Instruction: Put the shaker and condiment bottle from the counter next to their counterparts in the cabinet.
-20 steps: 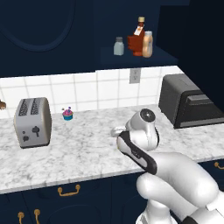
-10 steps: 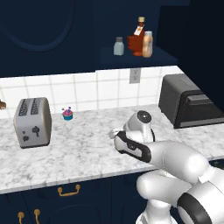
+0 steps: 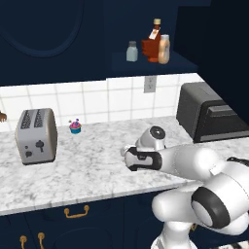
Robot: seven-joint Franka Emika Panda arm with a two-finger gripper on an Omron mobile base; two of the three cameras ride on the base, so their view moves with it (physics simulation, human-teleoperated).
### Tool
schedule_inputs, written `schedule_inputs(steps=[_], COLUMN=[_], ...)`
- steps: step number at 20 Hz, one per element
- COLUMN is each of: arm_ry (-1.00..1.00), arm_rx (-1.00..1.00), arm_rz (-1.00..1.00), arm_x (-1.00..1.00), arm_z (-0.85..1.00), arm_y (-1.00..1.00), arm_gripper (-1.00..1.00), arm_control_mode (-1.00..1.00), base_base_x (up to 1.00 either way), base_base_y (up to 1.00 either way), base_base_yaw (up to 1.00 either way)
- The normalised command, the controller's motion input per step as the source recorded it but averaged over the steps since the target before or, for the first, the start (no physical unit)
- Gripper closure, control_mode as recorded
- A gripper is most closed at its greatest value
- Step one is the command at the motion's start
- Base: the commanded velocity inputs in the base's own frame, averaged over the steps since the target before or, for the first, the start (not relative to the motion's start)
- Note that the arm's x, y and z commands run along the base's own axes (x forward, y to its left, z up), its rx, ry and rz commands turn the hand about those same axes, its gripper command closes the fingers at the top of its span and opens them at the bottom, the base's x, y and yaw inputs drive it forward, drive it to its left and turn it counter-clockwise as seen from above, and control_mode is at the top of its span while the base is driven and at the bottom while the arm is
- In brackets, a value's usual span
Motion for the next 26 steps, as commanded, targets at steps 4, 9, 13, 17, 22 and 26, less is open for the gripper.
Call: schedule_inputs(steps=[4,9,13,17,22,26], arm_ry=[0.0,0.0,0.0,0.0,0.0,-0.1], arm_rx=[0.0,0.0,0.0,0.0,0.0,-0.01], arm_rz=[0.01,0.01,0.0,0.0,0.0,0.0], arm_x=[0.18,0.19,0.08,0.06,0.0,0.0], arm_z=[-0.19,-0.19,-0.18,-0.16,-0.08,0.09], arm_y=[0.0,0.0,0.0,0.0,0.0,0.0], arm_gripper=[-1.0,-1.0,1.0,1.0,1.0,1.0], arm_control_mode=[-1.0,-1.0,-1.0,-1.0,-1.0,-1.0], base_base_x=[0.0,0.0,0.0,0.0,0.0,0.0], base_base_y=[0.0,0.0,0.0,0.0,0.0,0.0], base_base_yaw=[0.0,0.0,0.0,0.0,0.0,0.0])
